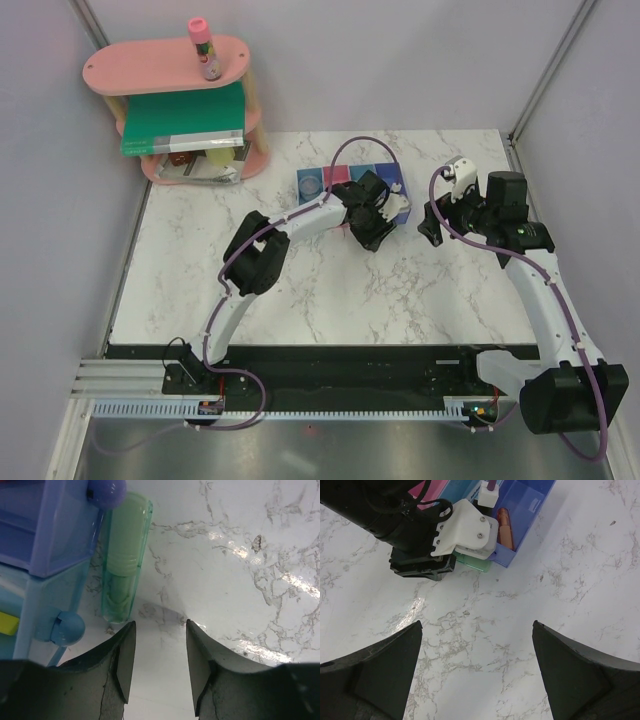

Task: Sort the stationery into containers
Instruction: Pick up the pen from the center of the board.

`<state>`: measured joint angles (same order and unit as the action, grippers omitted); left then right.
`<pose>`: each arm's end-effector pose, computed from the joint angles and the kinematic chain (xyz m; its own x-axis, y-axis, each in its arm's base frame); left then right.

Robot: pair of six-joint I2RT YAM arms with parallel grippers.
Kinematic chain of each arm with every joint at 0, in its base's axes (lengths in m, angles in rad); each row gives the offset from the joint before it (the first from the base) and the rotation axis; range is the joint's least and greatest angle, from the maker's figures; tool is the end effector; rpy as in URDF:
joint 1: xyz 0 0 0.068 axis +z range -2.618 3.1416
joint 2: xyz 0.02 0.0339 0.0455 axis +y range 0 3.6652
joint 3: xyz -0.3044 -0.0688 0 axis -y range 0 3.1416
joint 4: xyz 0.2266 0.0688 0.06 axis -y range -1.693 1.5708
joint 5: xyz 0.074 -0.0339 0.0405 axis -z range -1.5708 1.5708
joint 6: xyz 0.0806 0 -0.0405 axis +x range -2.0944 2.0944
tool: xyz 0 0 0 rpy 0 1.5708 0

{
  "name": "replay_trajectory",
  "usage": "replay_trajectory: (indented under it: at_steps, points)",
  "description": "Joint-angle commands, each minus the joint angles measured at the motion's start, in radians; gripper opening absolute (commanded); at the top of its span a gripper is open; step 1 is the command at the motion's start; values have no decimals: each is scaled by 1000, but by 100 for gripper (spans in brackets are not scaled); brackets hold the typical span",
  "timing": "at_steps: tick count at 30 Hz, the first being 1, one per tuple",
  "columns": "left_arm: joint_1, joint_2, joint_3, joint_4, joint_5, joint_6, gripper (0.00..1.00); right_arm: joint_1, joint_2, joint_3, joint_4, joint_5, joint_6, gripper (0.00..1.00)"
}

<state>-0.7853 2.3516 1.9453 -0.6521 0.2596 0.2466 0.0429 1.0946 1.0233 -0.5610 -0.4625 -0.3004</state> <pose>0.3677 -0.3968 0.1629 -0.4092 0.7427 -0.5300 0.8994 0.4261 -0.0973 0.2269 0.0457 0.3414 -0.4463 -0.2842 -0.8486 -0.5549 0.8318 0.0132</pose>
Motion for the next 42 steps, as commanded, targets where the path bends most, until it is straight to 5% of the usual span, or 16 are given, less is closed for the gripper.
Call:
replay_trajectory:
  at_steps: [1, 15, 25, 42]
  points:
    - [-8, -44, -29, -11, 46, 23, 50, -2, 7, 29, 6, -31, 1, 98]
    - [-17, -100, -34, 75, -39, 149, 48, -1, 22, 52, 1, -44, 9, 98]
    - [-23, -75, 9, 89, -103, 267, 68, -3, 24, 50, -4, -44, 1, 98]
    - [-23, 63, 82, 115, -112, 514, 77, -3, 24, 44, -7, -48, 4, 98]
